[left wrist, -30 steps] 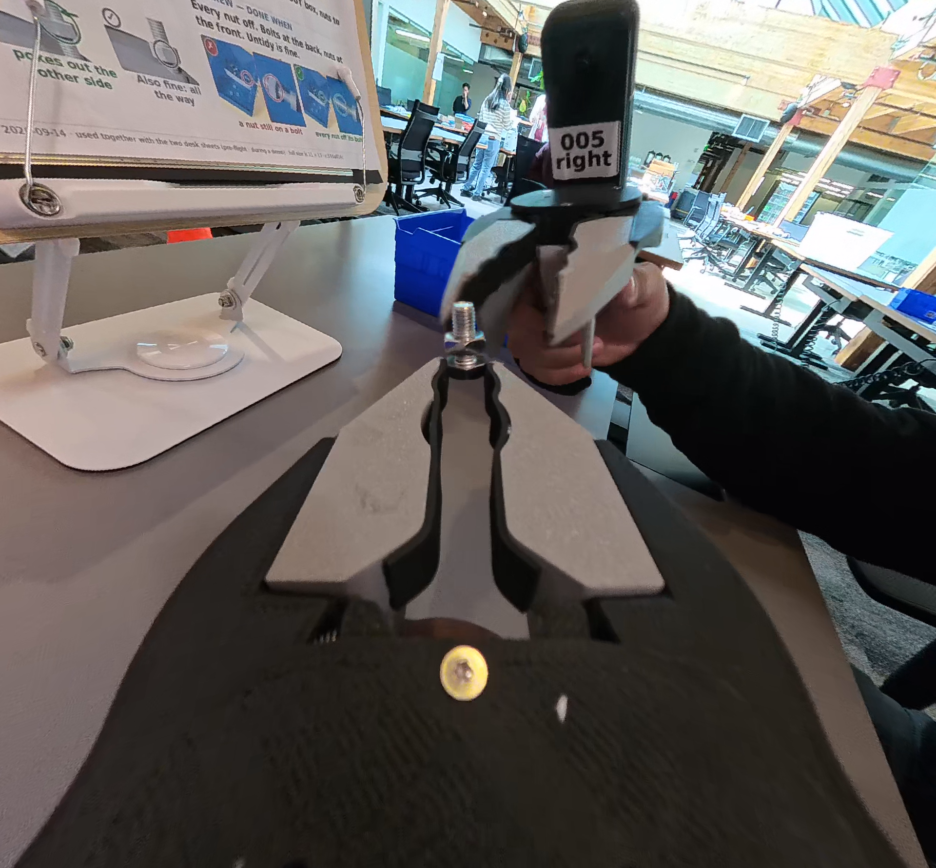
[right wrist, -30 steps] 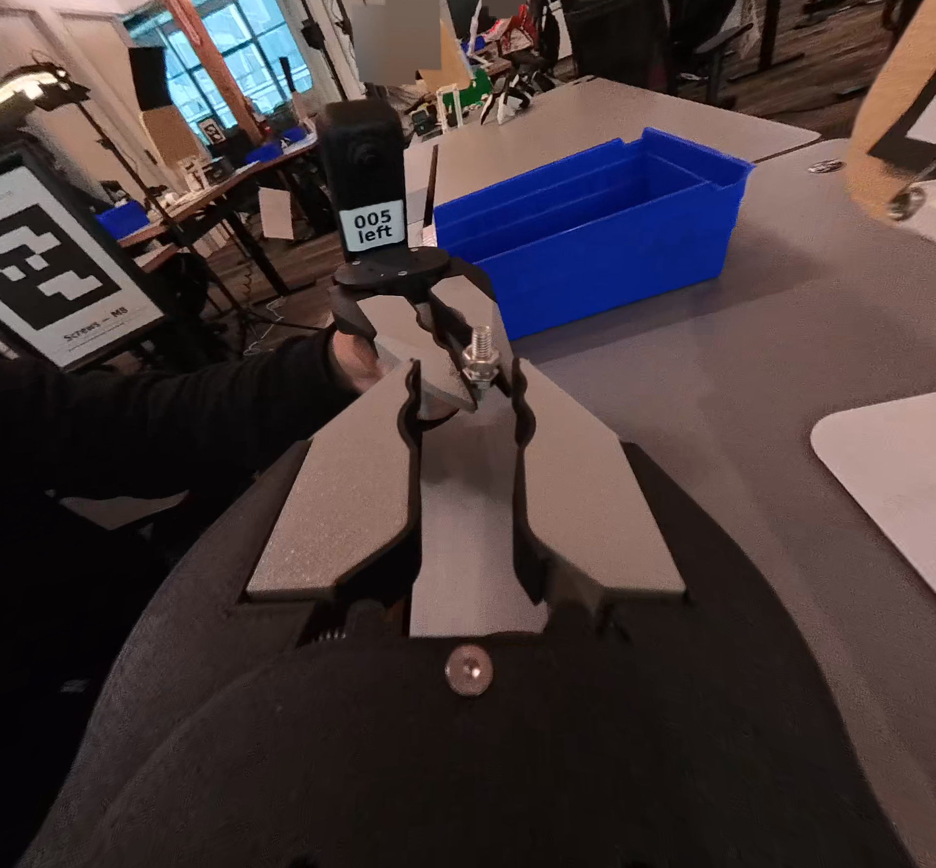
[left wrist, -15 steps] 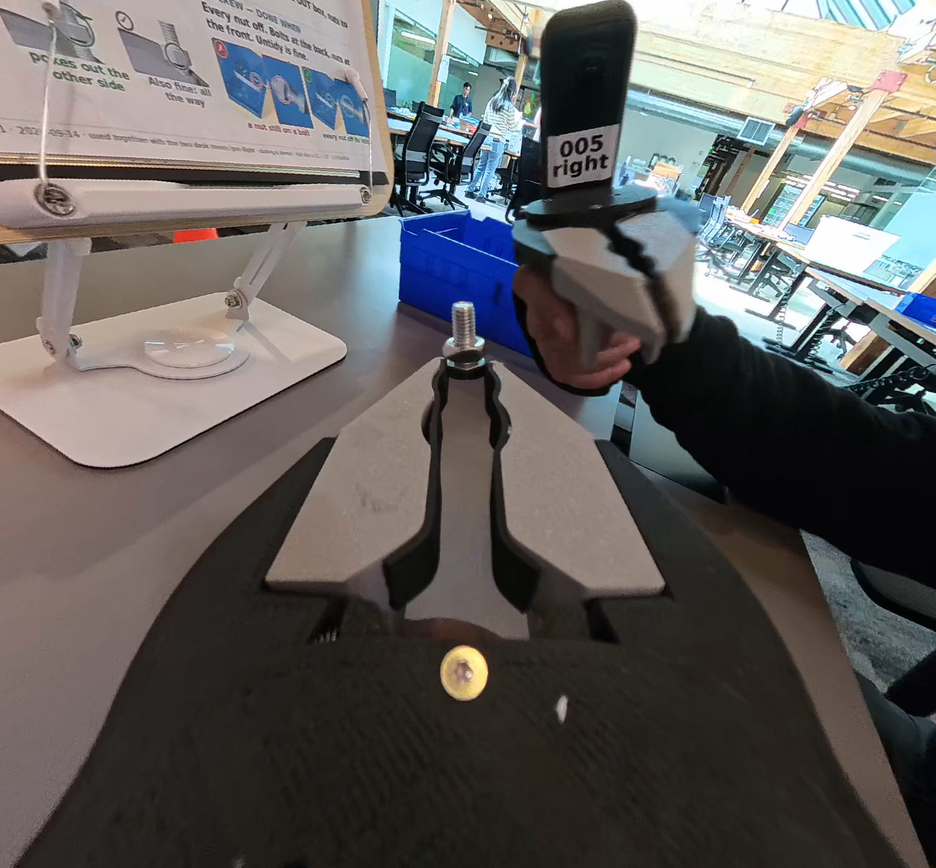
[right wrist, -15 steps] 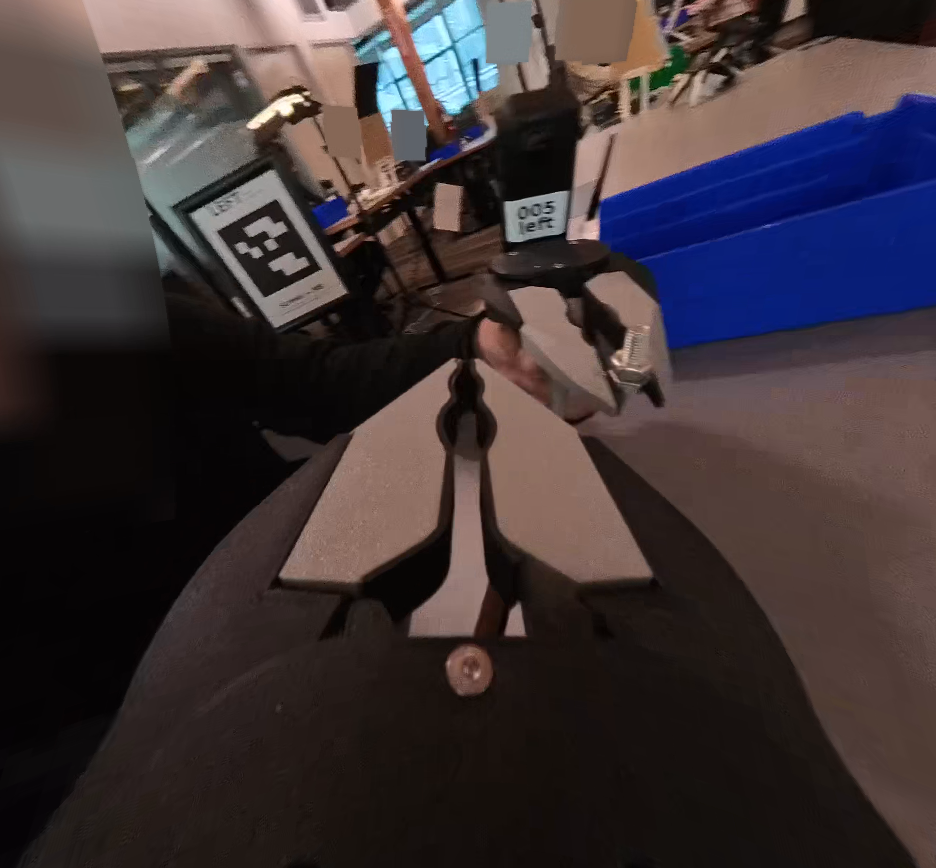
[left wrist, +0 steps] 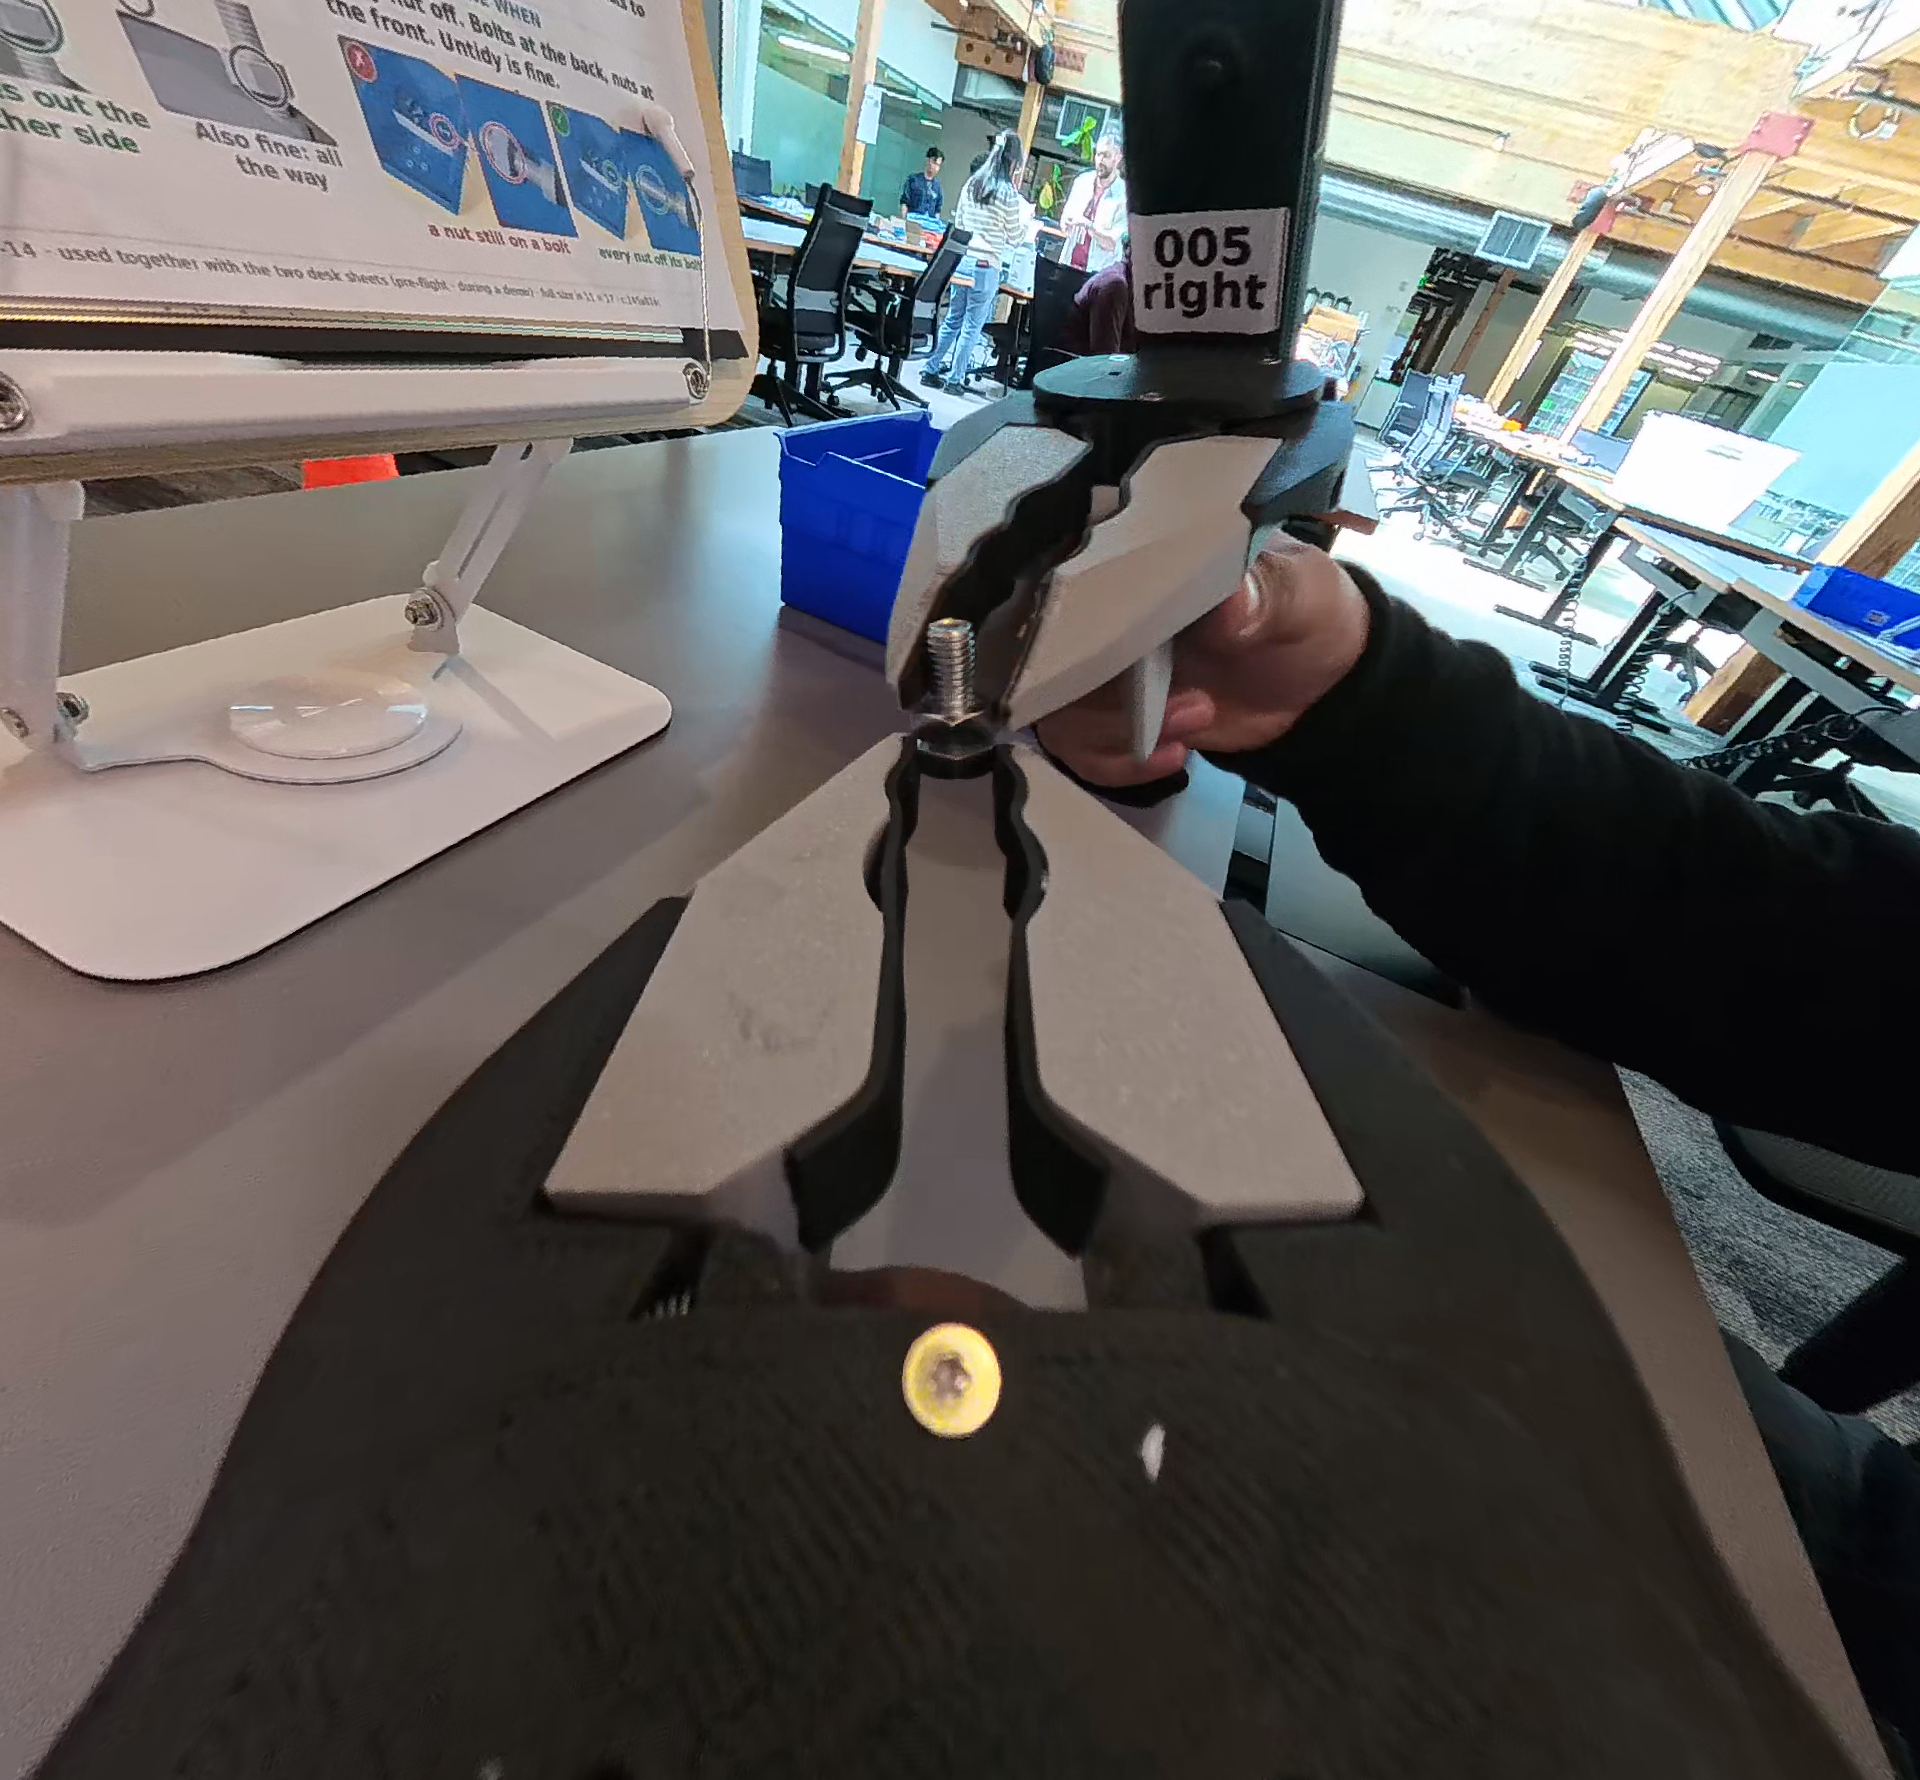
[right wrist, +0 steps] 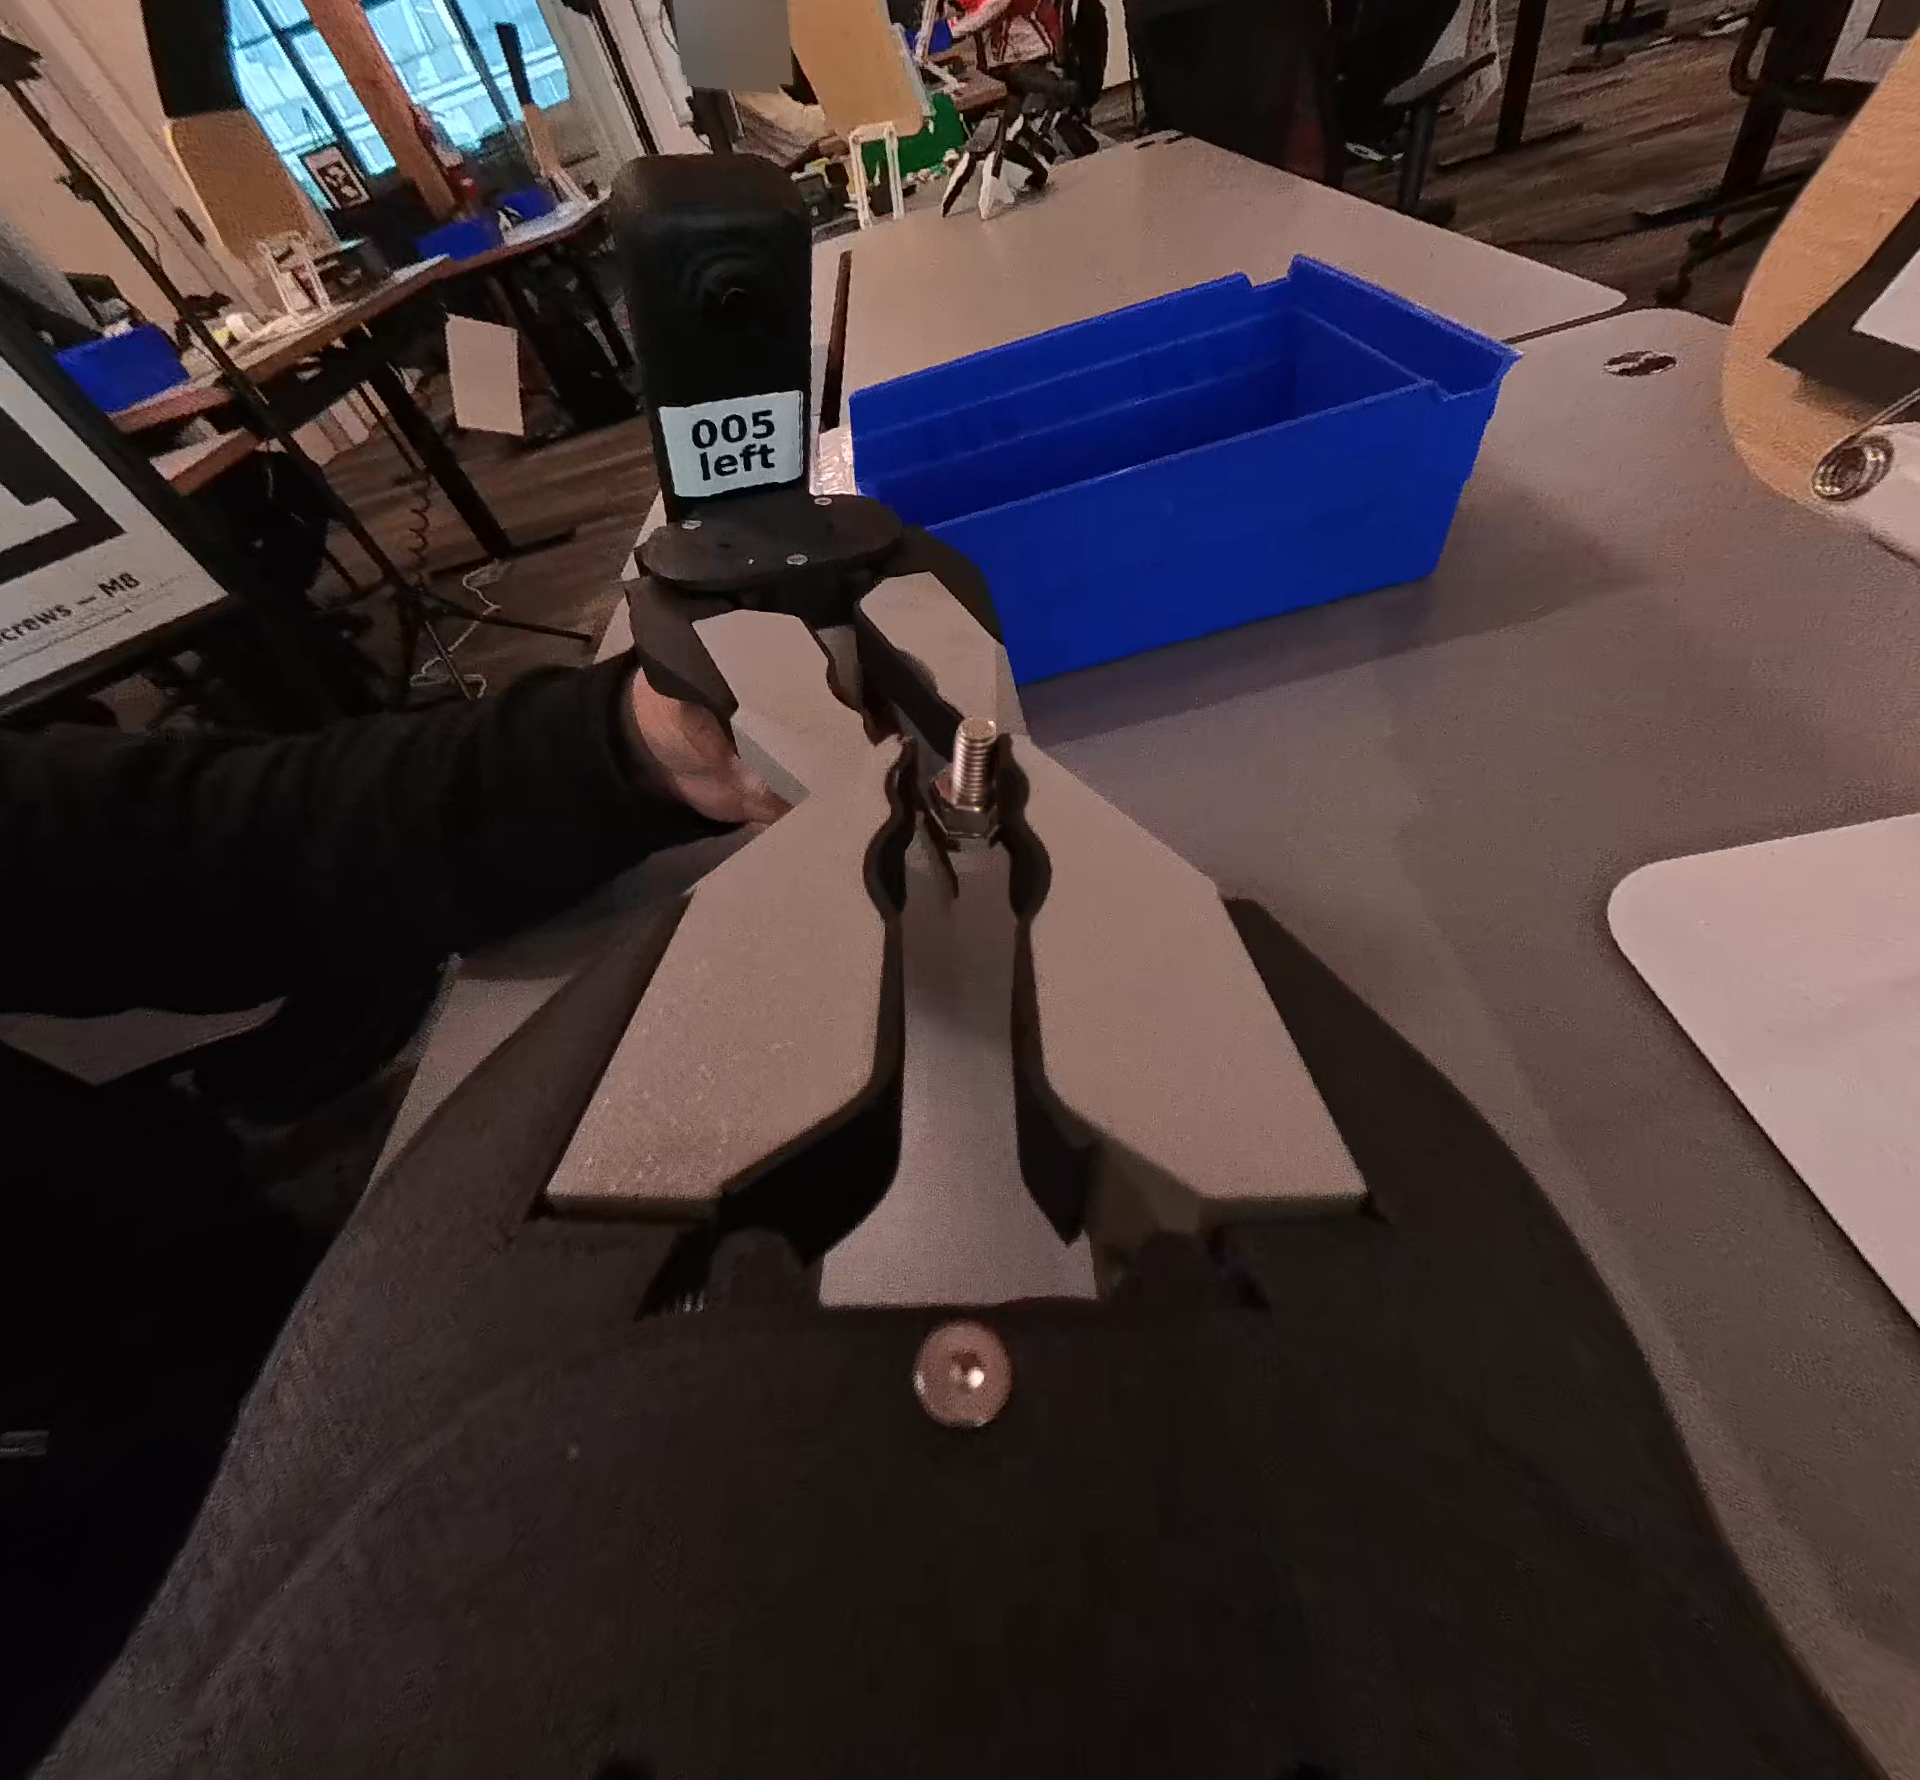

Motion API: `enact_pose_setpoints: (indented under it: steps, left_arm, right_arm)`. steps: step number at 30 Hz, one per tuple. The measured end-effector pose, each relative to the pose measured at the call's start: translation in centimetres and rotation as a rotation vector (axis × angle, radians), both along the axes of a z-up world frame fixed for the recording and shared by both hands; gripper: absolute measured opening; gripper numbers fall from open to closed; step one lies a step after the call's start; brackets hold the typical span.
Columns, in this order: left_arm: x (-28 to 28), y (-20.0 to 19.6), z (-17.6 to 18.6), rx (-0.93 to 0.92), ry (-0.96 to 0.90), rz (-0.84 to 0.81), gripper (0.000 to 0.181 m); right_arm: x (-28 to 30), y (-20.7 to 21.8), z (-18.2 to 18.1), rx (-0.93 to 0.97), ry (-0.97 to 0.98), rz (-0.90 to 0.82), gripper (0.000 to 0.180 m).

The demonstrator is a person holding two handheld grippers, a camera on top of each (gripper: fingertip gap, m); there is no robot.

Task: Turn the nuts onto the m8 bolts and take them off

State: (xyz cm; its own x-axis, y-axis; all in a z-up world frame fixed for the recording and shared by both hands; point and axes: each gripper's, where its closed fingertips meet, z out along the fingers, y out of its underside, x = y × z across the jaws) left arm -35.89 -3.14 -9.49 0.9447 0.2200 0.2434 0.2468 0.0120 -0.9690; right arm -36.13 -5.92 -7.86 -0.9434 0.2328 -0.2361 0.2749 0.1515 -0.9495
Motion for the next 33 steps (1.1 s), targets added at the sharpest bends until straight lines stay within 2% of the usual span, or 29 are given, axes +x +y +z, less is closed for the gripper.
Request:
enact_pose_setpoints:
  steps: [2, 11, 15, 19, 24, 33]
  left_arm:
    - [0.1, 0.0, 0.1, 0.000, 0.004, -0.001, 0.012]
    - [-0.1, 0.2, -0.5, -0.012, -0.024, -0.006, 0.013]
    - [-0.2, 0.7, -2.3, -0.128, 0.001, 0.011, 0.030]
    - [-0.2, 1.2, -3.4, -0.198, 0.038, 0.027, 0.031]
    - [-0.4, 1.1, -3.5, -0.198, 0.030, 0.047, 0.028]
    - [-0.9, 1.1, -4.0, -0.198, 0.001, 0.068, 0.026]
  right_arm:
    - [-0.2, 0.1, 0.0, -0.007, -0.009, -0.008, 0.004]
    - [-0.5, 0.4, -0.3, -0.022, -0.071, -0.012, 0.004]
    - [-1.3, 1.2, 0.5, -0.019, -0.031, -0.076, 0.004]
    - [-1.5, 1.6, 1.4, 0.012, 0.032, -0.137, 0.004]
    - [-1.3, 1.8, 1.7, 0.109, 0.111, -0.198, 0.004]
    - [-0.9, 3.4, 5.0, 0.069, 0.185, -0.252, 0.004]
